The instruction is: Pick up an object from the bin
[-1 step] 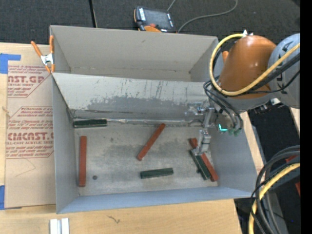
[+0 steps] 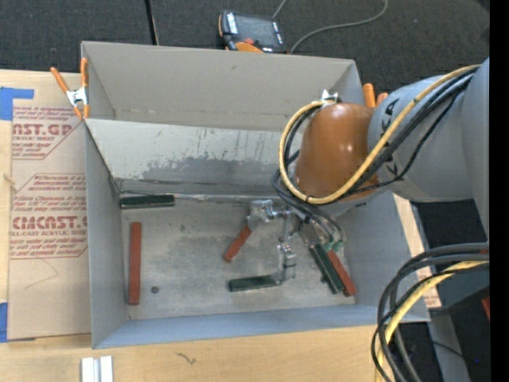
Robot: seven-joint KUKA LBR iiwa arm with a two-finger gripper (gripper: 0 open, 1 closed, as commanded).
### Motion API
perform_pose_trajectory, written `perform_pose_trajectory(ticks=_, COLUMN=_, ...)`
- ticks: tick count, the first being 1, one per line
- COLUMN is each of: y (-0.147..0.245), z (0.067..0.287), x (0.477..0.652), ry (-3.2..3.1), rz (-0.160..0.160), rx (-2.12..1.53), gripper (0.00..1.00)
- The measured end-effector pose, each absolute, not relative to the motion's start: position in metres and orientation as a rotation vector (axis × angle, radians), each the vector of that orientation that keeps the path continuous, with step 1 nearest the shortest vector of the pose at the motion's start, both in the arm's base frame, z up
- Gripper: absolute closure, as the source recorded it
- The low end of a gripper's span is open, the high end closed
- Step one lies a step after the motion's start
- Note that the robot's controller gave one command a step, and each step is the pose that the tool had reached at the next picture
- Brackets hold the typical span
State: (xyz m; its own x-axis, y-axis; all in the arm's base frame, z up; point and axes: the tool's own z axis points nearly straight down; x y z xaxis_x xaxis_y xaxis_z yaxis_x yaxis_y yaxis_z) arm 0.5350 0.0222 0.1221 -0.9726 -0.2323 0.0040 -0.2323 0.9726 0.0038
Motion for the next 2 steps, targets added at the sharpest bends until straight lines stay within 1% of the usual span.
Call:
perform_pose_trajectory(ticks=1, y=0.0421, z=0.1169, x=0.4898, ry=-3.097, rz=-0.002, rx=0.507, gripper=0.00)
perform_pose_trajectory(ticks=2, y=0.0515, z=0.1092, x=0.4841, ry=-3.114, rz=-0.003, rx=0.405, gripper=0.00)
